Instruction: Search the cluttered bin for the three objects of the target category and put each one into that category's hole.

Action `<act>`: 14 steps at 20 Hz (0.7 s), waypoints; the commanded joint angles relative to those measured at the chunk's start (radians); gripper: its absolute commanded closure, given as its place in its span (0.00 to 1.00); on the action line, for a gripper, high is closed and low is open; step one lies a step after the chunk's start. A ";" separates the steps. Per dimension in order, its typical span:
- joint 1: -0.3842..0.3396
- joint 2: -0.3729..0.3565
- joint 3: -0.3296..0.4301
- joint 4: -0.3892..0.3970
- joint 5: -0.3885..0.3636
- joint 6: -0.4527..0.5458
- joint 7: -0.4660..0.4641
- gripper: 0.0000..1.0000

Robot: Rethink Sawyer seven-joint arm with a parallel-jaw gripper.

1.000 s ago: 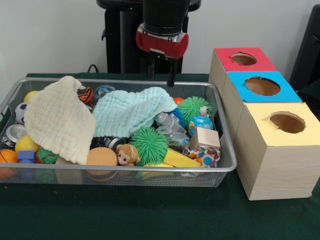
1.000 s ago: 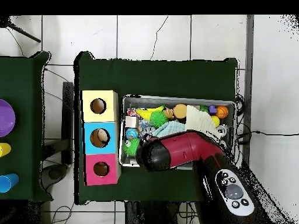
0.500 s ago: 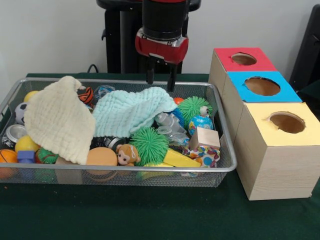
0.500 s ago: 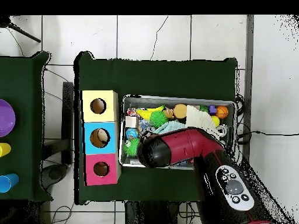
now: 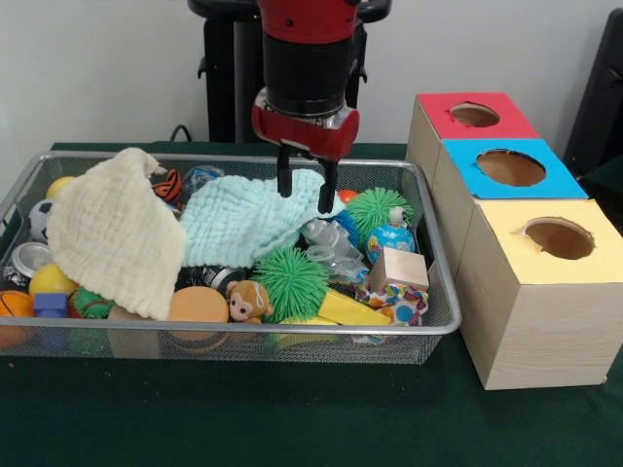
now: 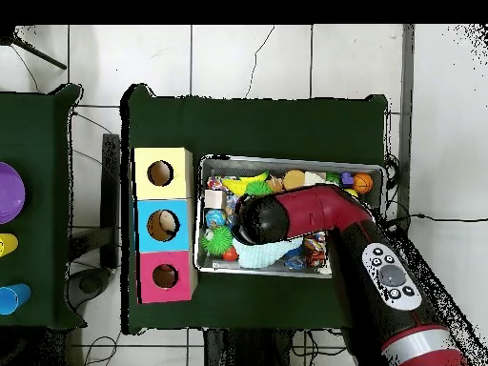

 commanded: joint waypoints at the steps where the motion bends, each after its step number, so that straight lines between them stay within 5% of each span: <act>1: -0.031 0.096 0.073 -0.195 -0.039 0.164 -0.376 0.00; 14: -0.032 0.136 0.051 -0.271 -0.060 0.183 -0.442 0.00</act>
